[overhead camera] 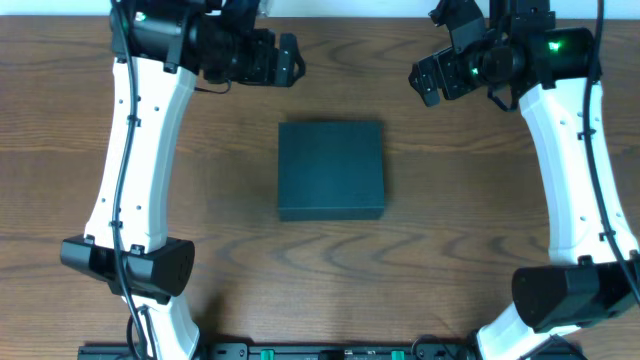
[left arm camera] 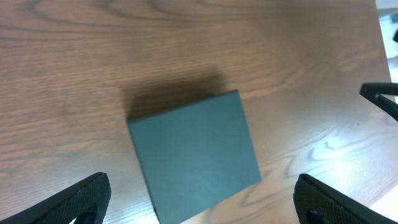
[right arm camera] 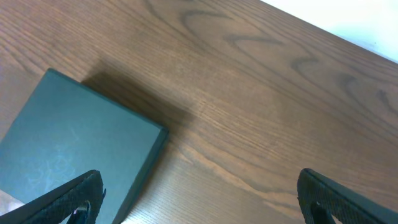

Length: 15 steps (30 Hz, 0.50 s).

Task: Pack container

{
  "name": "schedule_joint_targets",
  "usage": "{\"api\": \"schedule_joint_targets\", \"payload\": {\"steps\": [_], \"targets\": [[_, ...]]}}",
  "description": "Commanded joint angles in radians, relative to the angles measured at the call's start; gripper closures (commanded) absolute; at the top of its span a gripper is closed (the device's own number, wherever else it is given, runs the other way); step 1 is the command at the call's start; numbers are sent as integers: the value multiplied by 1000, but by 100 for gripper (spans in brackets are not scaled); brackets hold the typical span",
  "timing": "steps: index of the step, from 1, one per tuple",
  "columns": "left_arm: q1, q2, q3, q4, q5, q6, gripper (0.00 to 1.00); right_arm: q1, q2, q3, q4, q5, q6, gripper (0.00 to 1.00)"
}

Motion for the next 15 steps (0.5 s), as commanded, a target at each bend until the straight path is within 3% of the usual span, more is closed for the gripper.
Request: {"api": "schedule_joint_targets", "payload": {"steps": [1, 10, 15], "targets": [[22, -32, 7, 6, -71, -11, 5, 11, -5, 9, -1, 3, 3, 1], [12, -233, 6, 72, -419, -10, 5, 11, -5, 9, -1, 3, 3, 1], [13, -328, -30, 50, -513, 45, 5, 11, -5, 9, -1, 3, 3, 1]]}}
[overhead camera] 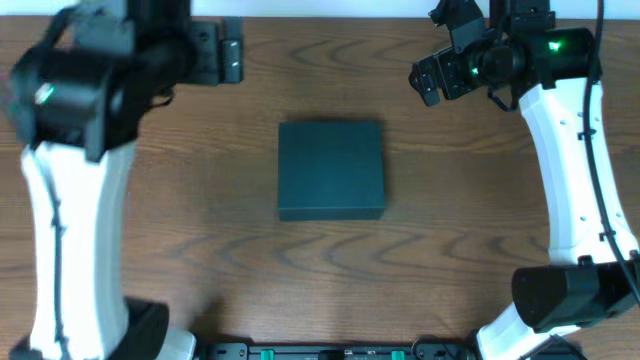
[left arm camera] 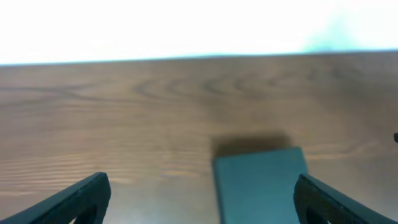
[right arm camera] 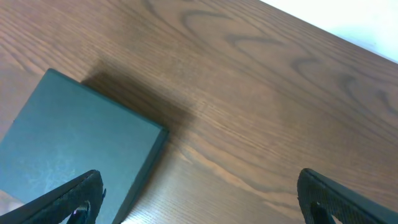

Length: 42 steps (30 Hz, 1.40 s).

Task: Pack container

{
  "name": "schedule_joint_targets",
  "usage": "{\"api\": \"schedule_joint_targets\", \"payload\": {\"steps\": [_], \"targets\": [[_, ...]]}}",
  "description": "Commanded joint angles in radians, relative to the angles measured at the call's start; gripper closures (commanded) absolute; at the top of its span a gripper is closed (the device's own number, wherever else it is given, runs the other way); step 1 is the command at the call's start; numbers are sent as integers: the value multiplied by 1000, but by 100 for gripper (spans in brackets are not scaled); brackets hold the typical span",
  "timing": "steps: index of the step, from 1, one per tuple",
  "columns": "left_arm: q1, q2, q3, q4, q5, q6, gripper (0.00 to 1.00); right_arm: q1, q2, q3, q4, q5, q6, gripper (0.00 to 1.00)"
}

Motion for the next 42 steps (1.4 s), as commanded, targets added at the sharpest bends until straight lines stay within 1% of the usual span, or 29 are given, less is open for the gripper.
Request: {"api": "schedule_joint_targets", "payload": {"steps": [1, 5, 7, 16, 21, 29, 33, 36, 42], "targets": [[-1, -47, -45, -6, -115, 51, 5, 12, -5, 9, -1, 3, 3, 1], [33, -151, -165, 22, -117, 54, 5, 12, -5, 9, -1, 3, 3, 1], [61, -233, -277, 71, -101, 54, 5, 12, -5, 9, -1, 3, 3, 1], [158, -661, -908, 321, -63, 52, 5, 12, -5, 9, -1, 3, 3, 1], [200, -938, -1284, 486, -24, 51, 5, 12, -5, 9, -1, 3, 3, 1], [213, -1288, -1745, 631, -8, 36, 5, 12, -5, 9, -1, 3, 3, 1], [239, -1414, -1901, 679, -31, -37, 5, 12, -5, 9, -1, 3, 3, 1], [254, -1484, -1983, 692, -34, -45, 5, 12, -5, 9, -1, 3, 3, 1], [255, -1504, -2007, 694, -39, -45, 5, 12, -5, 9, -1, 3, 3, 1]]}}
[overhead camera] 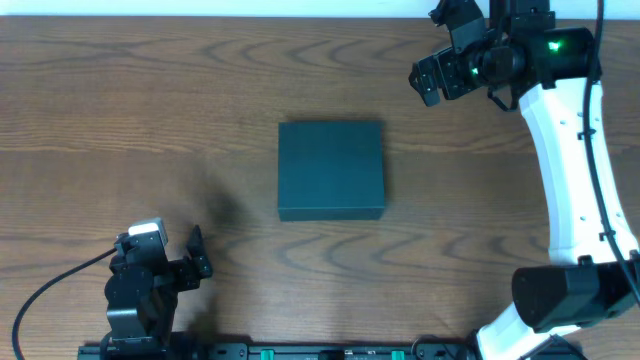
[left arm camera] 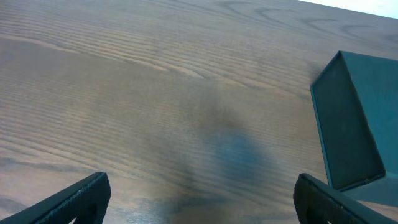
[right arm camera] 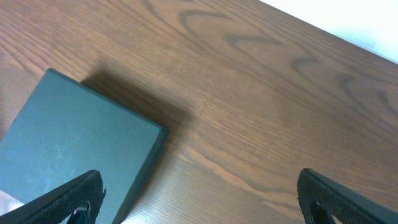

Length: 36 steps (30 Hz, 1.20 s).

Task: Pack container

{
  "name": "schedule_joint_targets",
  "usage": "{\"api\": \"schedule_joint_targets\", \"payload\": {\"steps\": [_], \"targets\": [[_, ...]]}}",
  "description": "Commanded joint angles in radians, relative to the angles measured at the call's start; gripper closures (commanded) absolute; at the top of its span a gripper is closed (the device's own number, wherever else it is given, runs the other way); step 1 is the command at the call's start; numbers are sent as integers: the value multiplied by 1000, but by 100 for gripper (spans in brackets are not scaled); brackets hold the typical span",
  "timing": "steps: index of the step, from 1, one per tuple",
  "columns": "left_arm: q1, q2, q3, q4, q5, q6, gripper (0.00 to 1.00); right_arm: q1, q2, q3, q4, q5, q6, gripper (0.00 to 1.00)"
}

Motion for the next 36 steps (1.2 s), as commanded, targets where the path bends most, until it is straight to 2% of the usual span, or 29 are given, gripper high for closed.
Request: {"api": "schedule_joint_targets", "payload": {"steps": [1, 14, 22, 24, 27, 30, 36], "targets": [[5, -11, -2, 4, -9, -12, 5, 11, -5, 8, -1, 2, 3, 1], [5, -11, -2, 4, -9, -12, 5, 16, -28, 8, -2, 2, 3, 1], [5, -11, -2, 4, -9, -12, 5, 78, -304, -49, 27, 66, -69, 1], [5, -11, -2, 4, -9, -12, 5, 84, -416, -156, 126, 65, -69, 1], [5, -11, -2, 4, -9, -12, 5, 84, -653, -473, 369, 61, -64, 1], [5, -11, -2, 4, -9, -12, 5, 83, -847, -738, 518, 64, -61, 1], [5, -11, -2, 4, -9, -12, 5, 58, -1228, -1166, 565, 90, -61, 1]]}}
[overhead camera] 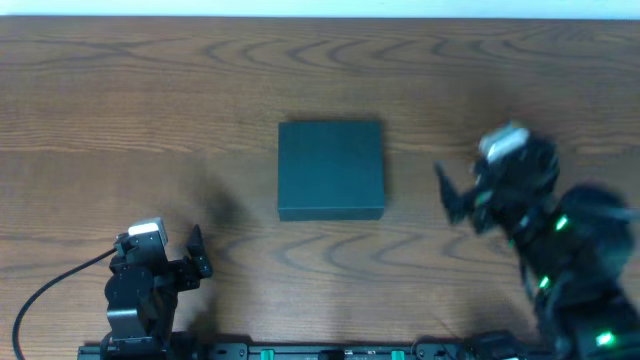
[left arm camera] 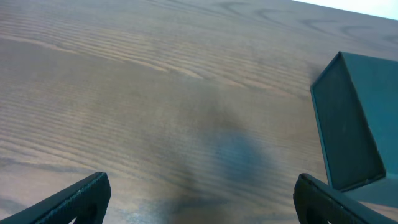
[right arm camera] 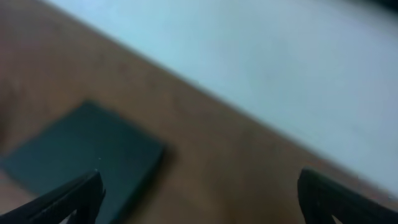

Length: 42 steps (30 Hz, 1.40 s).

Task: Pack container

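A closed dark teal box (overhead camera: 330, 170) lies flat at the middle of the wooden table (overhead camera: 150, 120). My left gripper (overhead camera: 197, 262) rests low at the front left, open and empty; its wrist view has the box (left arm camera: 351, 118) off to the right, well beyond the open left gripper (left arm camera: 200, 198). My right gripper (overhead camera: 447, 205) is at the front right of the box, blurred in motion. The right wrist view is blurred too: the box (right arm camera: 87, 149) shows at lower left, and the right gripper (right arm camera: 199, 198) is open with nothing in it.
The table's far edge (overhead camera: 320, 17) meets a white surface at the back. The arm bases sit along the front edge (overhead camera: 320, 350). No other objects show on the wood.
My right arm has gone from the back right corner, raised beside the box, to low at the front right, and is blurred. The left arm and the box have not moved.
Both arms first stood raised at the back, one on each side of the box, grippers open. The left arm was then further left, then folded at the front left. Now the right arm is down at the front right. The box stayed put throughout.
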{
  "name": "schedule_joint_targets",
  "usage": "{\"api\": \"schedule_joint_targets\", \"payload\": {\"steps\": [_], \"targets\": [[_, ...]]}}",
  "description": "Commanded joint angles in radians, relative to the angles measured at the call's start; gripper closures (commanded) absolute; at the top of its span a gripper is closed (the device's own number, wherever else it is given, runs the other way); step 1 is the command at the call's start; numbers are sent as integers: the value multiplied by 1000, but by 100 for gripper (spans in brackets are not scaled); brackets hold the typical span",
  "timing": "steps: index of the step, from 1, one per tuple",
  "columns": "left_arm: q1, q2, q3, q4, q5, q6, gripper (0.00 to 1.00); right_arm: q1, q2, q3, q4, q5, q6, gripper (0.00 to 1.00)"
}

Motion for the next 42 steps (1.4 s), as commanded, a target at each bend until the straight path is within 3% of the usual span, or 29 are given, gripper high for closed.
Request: {"api": "schedule_joint_targets", "payload": {"steps": [1, 7, 15, 23, 42], "targets": [[4, -7, 2, 0, -9, -12, 5, -21, -166, -172, 5, 21, -10, 1], [4, -7, 2, 0, -9, -12, 5, -49, -483, -468, -4, 23, 68, 1], [4, -7, 2, 0, -9, -12, 5, -59, -670, -652, -28, 23, 106, 1], [4, -7, 2, 0, -9, -12, 5, -58, -686, -776, -21, 21, 111, 1], [4, -7, 2, 0, -9, -12, 5, -58, -685, -779, -22, 26, 110, 1]]}}
